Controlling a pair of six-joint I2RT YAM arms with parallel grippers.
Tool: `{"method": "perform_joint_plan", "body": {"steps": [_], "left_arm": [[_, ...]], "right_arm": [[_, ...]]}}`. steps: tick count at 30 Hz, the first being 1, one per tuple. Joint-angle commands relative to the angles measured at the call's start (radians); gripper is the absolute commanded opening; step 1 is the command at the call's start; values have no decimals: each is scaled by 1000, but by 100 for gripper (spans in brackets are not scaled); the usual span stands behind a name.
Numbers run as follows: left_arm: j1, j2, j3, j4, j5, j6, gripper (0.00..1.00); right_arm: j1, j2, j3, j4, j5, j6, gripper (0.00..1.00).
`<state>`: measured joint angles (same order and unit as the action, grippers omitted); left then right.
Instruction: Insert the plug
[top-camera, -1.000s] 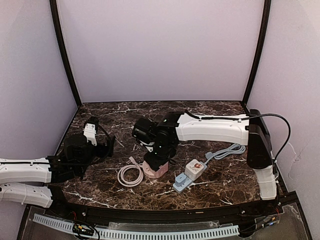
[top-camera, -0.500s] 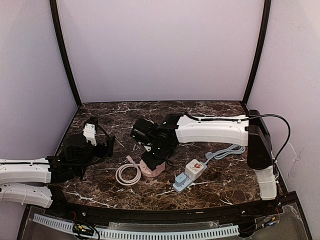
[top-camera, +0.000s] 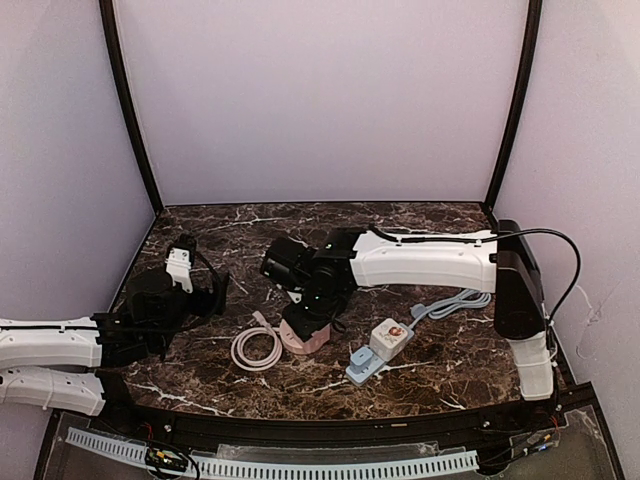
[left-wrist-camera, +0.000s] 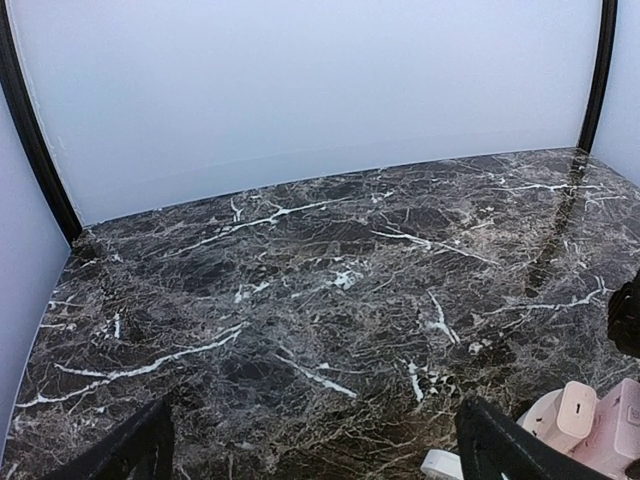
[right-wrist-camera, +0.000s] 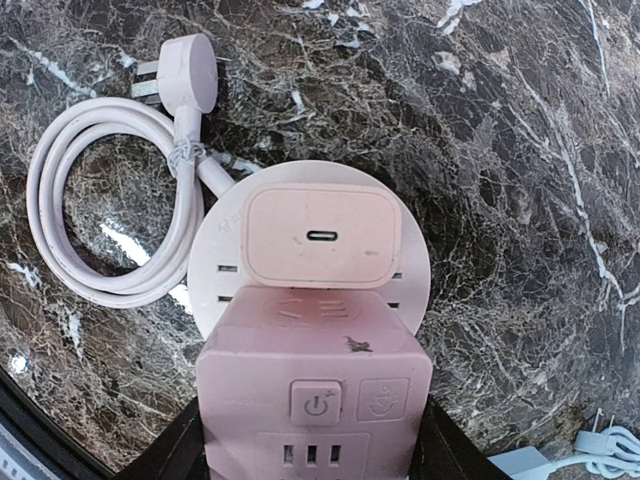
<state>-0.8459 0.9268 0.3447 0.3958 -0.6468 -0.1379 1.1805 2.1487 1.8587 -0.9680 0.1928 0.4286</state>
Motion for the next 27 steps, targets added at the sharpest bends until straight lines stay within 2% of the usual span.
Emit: {"method": "perform_joint_plan", "body": {"steps": [1, 4, 8, 17, 20, 27], "left_arm": [[5, -12, -21, 22, -1, 11, 98], [5, -14, -21, 22, 0, 11, 98], [6, -14, -21, 23, 1, 11, 98], [5, -20, -25, 15, -17, 26, 98], [5, -28, -10, -23, -74, 38, 98], [14, -86, -14, -41, -166, 98, 99]], "right_arm": [[10, 94, -28, 11, -7, 14, 46], [9, 61, 4, 11, 6, 8, 64], [10, 13, 28, 24, 14, -3, 97], [7, -136, 20, 52, 137, 9, 99], [0, -221, -82, 130, 197, -1, 99], [-62, -491, -446, 427, 317, -31, 99]]}}
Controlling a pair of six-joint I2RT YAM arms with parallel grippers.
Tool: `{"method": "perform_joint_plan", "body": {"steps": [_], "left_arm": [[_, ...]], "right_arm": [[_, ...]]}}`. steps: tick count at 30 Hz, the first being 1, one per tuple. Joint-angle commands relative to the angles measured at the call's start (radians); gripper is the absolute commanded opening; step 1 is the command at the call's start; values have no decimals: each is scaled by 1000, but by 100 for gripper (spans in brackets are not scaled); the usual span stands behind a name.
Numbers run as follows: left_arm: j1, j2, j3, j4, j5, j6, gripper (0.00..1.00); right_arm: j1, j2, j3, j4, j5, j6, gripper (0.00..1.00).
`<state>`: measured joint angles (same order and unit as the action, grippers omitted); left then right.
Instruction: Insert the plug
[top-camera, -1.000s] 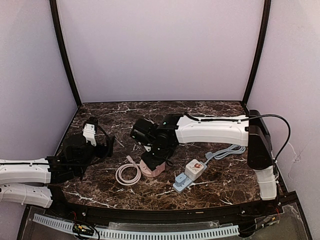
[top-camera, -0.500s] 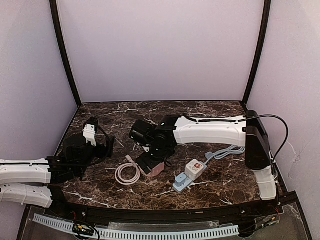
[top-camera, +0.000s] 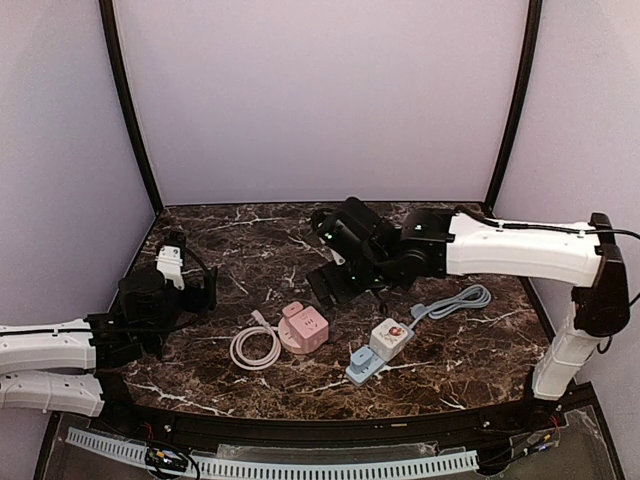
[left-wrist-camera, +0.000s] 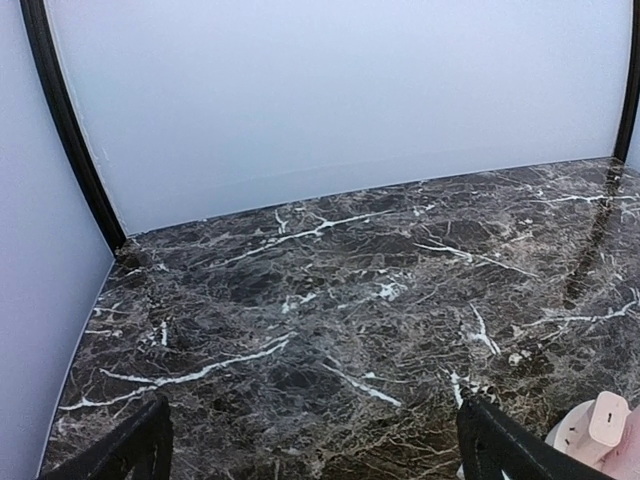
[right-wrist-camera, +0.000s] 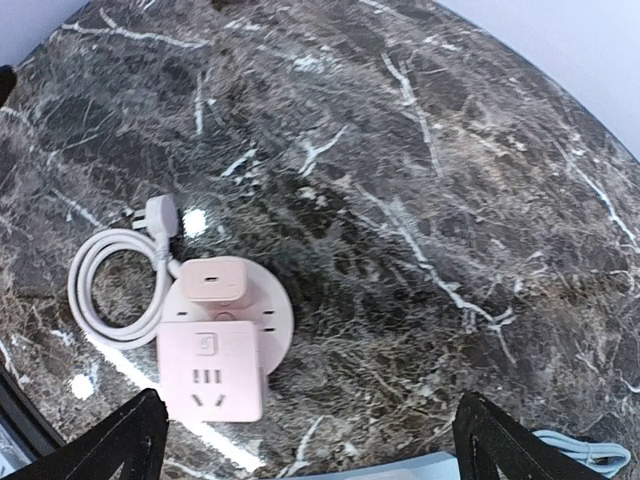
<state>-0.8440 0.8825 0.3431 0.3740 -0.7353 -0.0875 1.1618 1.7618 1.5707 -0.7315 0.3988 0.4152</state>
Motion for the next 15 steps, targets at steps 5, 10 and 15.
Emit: {"method": "perform_joint_plan", "body": {"steps": [5, 10, 15], "left_arm": [[33, -98, -28, -21, -128, 81, 99], [42, -139, -48, -16, -81, 78, 99], [42, -130, -40, -43, 15, 44, 99]], "right_arm": [[-97, -286, -358, 348, 158, -20, 99], [-102, -377, -449, 409, 165, -35, 98], [-102, -457, -572, 494, 224, -51, 98]]}}
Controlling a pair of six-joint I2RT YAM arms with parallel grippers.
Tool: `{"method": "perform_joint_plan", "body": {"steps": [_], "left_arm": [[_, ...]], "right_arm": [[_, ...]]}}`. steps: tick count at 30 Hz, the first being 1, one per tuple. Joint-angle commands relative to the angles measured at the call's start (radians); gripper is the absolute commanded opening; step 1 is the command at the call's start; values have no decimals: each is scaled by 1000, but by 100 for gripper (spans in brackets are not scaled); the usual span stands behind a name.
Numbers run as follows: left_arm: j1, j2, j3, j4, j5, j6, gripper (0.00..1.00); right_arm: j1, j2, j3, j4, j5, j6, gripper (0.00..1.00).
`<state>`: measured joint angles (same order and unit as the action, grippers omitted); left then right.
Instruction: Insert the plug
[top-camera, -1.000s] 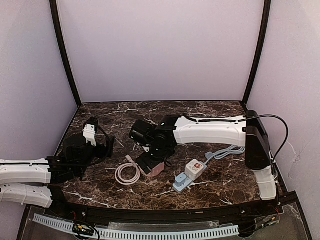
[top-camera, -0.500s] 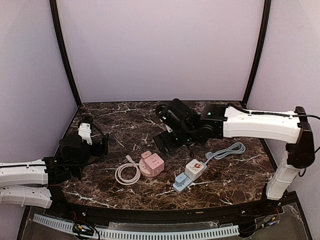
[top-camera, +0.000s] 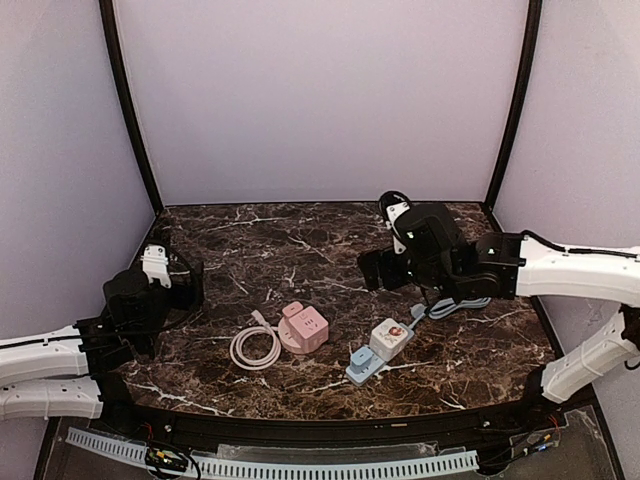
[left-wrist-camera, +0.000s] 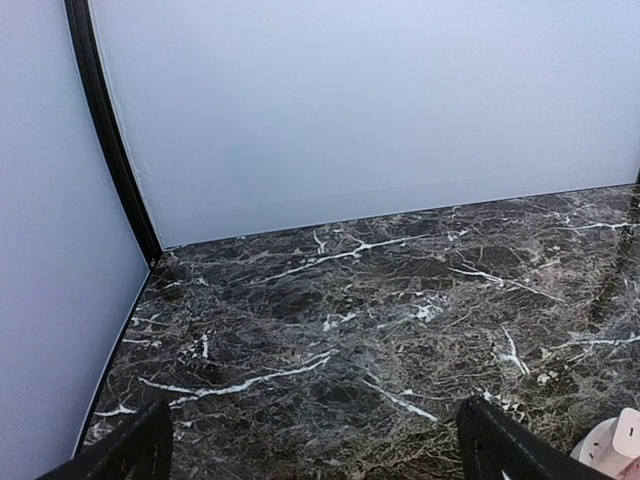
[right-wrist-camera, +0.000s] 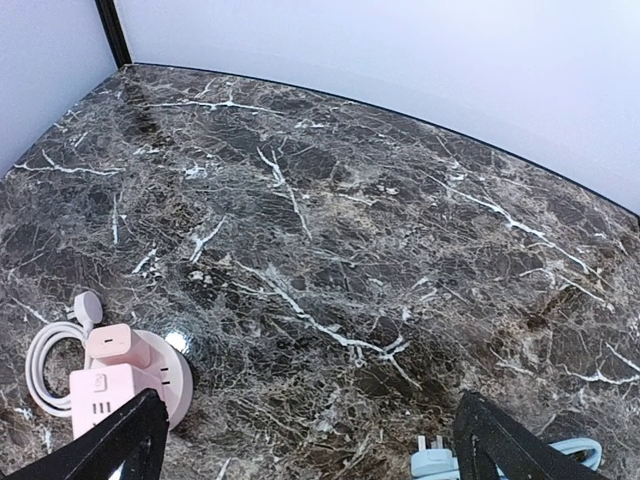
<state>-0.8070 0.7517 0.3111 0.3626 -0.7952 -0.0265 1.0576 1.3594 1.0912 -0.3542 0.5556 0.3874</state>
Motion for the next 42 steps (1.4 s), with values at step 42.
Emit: {"method": "perform_joint_plan", "body": {"steps": [42], "left_arm": [[200, 14, 49, -69, 61, 56, 99]], "right_arm": [[-156, -511, -532, 468, -55, -100, 99]]}}
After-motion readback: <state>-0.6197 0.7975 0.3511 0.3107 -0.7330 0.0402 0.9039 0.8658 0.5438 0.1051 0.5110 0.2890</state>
